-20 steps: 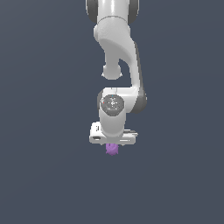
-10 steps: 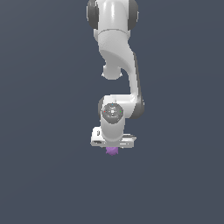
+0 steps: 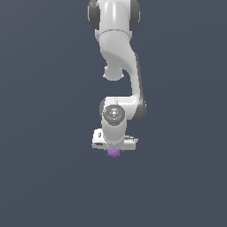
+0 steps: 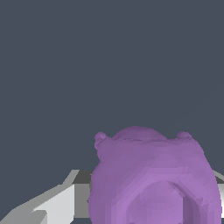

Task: Pick up the object and move it to a goal position.

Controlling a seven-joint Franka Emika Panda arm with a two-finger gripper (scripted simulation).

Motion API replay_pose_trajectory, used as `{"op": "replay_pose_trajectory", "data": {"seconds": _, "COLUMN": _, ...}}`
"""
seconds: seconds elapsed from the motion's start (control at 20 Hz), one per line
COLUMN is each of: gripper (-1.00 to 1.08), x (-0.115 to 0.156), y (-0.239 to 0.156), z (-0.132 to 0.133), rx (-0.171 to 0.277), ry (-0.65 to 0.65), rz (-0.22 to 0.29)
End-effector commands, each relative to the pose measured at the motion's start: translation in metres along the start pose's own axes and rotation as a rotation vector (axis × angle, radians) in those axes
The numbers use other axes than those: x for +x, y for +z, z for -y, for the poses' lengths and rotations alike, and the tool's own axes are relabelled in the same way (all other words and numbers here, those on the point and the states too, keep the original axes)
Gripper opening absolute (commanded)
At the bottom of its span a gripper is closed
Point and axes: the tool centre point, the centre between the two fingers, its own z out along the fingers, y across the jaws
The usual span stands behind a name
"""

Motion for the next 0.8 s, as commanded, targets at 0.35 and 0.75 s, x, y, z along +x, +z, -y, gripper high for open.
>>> {"op": "replay_pose_trajectory", "data": {"seconds": 0.35, "gripper": -1.0, "x": -0.003, "y": -0.008, "z": 0.003, "rx": 0.0, "ry": 0.0, "rz": 0.0}}
{"op": "replay_pose_trajectory", "data": {"seconds": 0.75, "gripper": -1.0, "x": -0.017, "y": -0.044, "z": 0.014, "rx": 0.0, "ry": 0.0, "rz": 0.0}}
